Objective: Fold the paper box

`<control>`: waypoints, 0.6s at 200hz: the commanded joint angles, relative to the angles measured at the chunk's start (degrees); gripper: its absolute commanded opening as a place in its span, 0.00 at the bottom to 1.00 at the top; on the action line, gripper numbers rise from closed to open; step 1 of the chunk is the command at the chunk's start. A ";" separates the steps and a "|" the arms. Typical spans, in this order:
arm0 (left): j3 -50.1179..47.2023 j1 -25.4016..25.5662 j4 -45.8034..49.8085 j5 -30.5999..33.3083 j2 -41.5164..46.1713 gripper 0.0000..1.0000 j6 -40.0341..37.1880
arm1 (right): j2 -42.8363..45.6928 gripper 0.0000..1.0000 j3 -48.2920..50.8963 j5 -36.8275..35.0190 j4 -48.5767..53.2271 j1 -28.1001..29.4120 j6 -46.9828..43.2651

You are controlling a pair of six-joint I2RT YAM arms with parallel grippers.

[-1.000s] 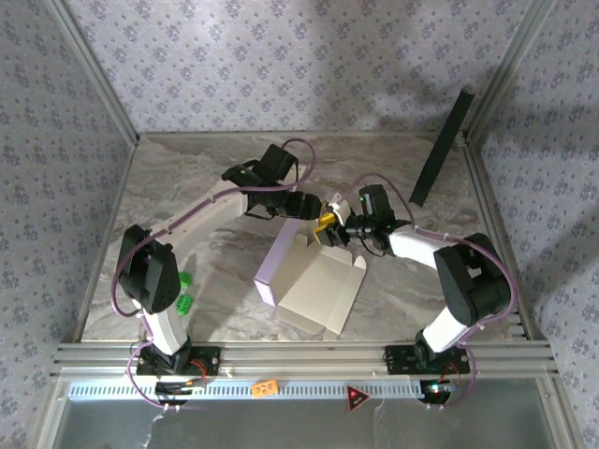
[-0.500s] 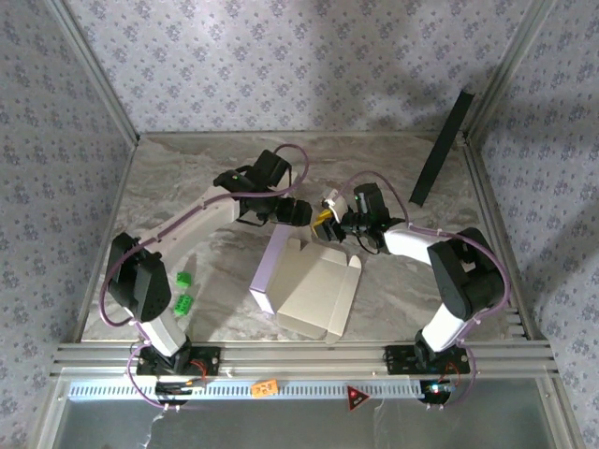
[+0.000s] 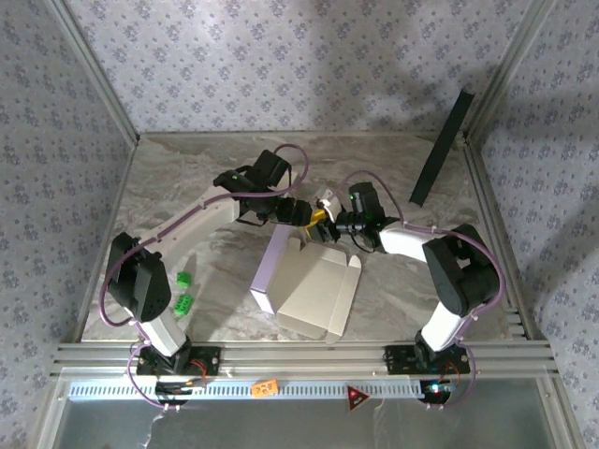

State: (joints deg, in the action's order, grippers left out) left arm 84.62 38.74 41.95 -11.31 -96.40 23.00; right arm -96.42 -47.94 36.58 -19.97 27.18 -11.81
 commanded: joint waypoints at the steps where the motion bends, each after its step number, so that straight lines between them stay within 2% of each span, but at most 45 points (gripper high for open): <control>1: 0.28 0.27 1.13 -1.61 0.76 0.77 0.11 | 3.81 0.41 1.71 -2.98 -0.80 0.59 -0.31; 36: 0.68 0.20 1.34 -1.50 0.60 0.77 0.11 | 6.13 0.49 3.59 -1.52 -1.09 0.93 -0.40; 79: 0.77 0.31 1.46 -1.46 0.75 0.77 0.29 | 3.56 0.51 1.80 -0.21 -2.45 1.74 0.55; 97: 0.72 0.37 1.46 -1.49 0.86 0.76 0.28 | 2.46 0.49 0.99 -3.88 -3.56 2.00 1.66; 120: 0.94 0.34 1.39 -1.61 1.11 0.77 0.38 | 0.86 0.40 -0.05 -6.06 -4.88 2.09 2.84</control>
State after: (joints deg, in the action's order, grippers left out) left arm 84.62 38.76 41.95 -11.99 -96.40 23.03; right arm -93.76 -45.69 33.52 -22.33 29.06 -10.76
